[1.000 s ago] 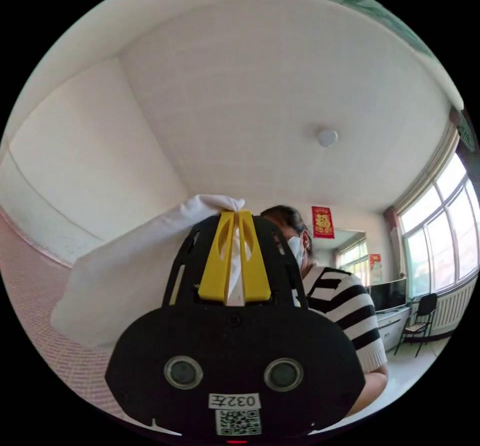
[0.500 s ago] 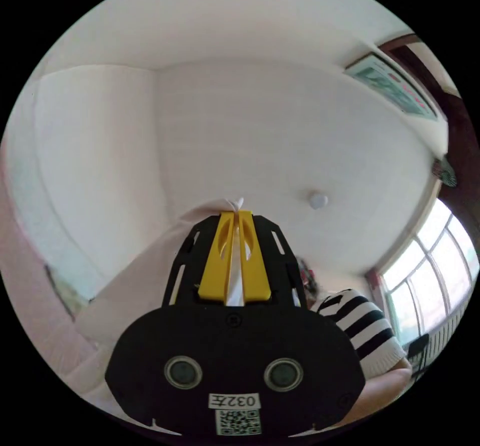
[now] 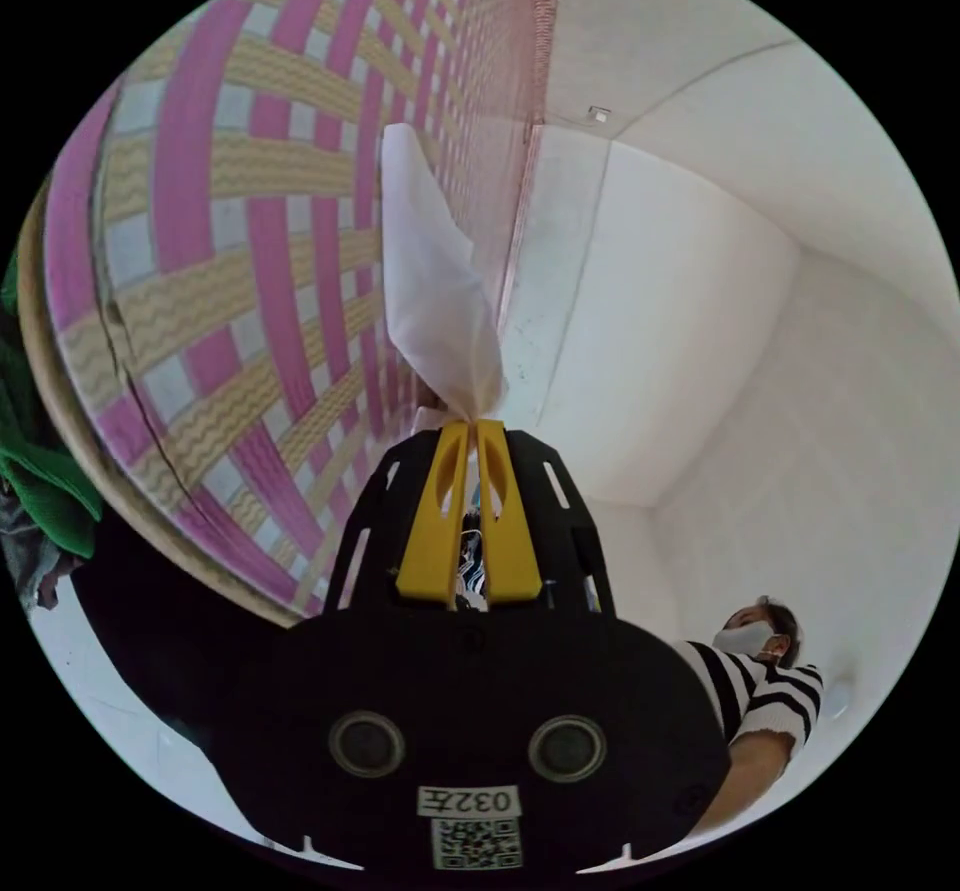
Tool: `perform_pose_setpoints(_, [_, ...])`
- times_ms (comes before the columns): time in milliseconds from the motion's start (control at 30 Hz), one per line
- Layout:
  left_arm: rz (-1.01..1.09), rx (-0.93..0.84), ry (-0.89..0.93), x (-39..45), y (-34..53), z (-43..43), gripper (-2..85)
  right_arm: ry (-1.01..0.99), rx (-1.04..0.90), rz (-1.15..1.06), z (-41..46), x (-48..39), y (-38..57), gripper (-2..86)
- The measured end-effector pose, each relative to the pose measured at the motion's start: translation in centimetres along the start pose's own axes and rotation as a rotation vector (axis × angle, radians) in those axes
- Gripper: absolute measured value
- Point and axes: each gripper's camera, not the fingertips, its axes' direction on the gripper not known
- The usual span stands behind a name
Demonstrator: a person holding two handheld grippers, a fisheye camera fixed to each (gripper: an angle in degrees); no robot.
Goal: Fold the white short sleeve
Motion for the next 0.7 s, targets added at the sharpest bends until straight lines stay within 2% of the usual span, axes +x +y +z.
perform_pose_setpoints(233, [0.048, -0.039, 0.105, 4.9, -0.6, -0.7, -1.1, -0.015, -0.021, 0.097, 4.0, 2.9, -1.7, 7.2])
perform_pose_setpoints(400, [0.059, -0.017, 0.173, 7.0, 0.8, -1.0, -1.1, -0.110, -0.094, 0.107, 7.5, 5.1, -3.5, 7.3])
perform_pose_setpoints(500, [0.057, 0.005, 0.227, 7.8, 2.1, -1.1, -1.1, -0.235, -0.103, 0.108, 9.4, 7.6, -4.3, 0.8])
perform_pose_setpoints(700, [0.111, 0.050, 0.322, 11.1, 5.0, -1.3, -1.1, -0.446, 0.072, -0.004, 6.4, 10.3, -3.6, -0.9])
